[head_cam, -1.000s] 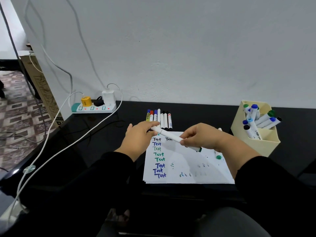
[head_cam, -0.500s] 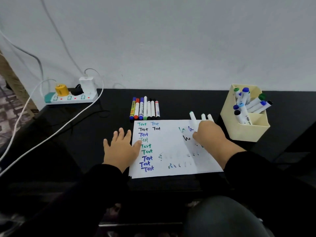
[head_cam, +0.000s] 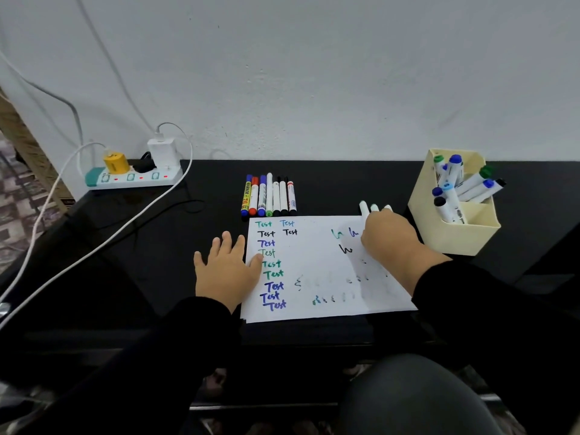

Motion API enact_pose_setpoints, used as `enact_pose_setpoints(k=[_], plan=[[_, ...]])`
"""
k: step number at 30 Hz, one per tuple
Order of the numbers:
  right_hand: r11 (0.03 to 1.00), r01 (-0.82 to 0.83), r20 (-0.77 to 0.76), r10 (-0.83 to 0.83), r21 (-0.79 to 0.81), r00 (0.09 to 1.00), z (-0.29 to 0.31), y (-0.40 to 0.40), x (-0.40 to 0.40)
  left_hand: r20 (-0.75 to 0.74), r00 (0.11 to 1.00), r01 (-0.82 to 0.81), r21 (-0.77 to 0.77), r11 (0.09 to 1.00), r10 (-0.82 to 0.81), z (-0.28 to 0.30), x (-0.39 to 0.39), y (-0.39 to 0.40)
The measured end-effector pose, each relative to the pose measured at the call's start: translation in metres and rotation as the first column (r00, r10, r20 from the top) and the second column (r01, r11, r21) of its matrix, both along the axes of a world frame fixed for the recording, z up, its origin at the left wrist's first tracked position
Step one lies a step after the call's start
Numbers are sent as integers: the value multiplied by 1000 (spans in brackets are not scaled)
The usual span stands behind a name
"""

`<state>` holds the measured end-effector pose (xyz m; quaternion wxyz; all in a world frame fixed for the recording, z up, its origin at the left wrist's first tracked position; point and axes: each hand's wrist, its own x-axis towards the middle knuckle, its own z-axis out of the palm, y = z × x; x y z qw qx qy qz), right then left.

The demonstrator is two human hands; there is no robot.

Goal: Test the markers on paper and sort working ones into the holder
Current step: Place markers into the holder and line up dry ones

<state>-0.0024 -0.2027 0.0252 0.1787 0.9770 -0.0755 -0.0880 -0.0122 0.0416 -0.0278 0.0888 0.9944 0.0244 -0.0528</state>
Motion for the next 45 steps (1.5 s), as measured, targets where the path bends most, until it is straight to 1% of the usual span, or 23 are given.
enact_pose_setpoints(k=[2,4,7,8,12,14,17,19,22,24,28,30,35,40,42,45], plan=[[999,-40,114,37,31,993,-2,-2,0,0,1000,2,3,1000,-2,1,0,0],[992,-80,185,61,99,981,-3,-2,3,-1,1000,2,6,1000,-2,1,0,0],[971,-110,314,39,211,948,2,10,11,1,1000,0,-4,1000,0,2,0,-1],[967,-129,342,47,220,938,3,15,14,3,1000,1,-8,1000,-1,3,1,-1],[946,-210,366,109,249,924,-6,37,33,14,1000,1,-18,1000,-1,-1,1,1],[927,-233,369,115,295,922,-10,47,45,31,1000,-3,-23,1000,4,-2,1,1],[881,-234,357,81,412,931,-9,61,65,31,999,-13,-44,999,15,-3,4,0],[841,-186,313,20,509,950,-6,69,80,37,999,-16,-50,999,18,-4,6,0],[755,-74,207,-83,651,975,-8,80,100,31,999,-18,-48,999,20,-6,7,0],[726,-26,157,-113,687,981,-11,86,109,23,1000,-17,-43,999,18,-6,7,0],[720,20,107,-130,693,986,-12,91,117,16,1000,-14,-38,999,14,-6,8,0],[696,56,77,-158,716,984,-12,91,118,18,1000,-12,-36,999,12,-7,8,1],[568,100,64,-262,817,963,-4,83,108,8,1000,-18,-51,999,19,-6,8,0],[439,126,43,-355,889,934,18,66,78,8,1000,-17,-59,998,17,-5,6,1],[344,123,36,-420,931,907,27,58,62,4,1000,-10,-60,998,10,-3,5,1],[189,125,-16,-490,974,872,37,48,37,-19,1000,-19,-68,997,18,0,2,2]])
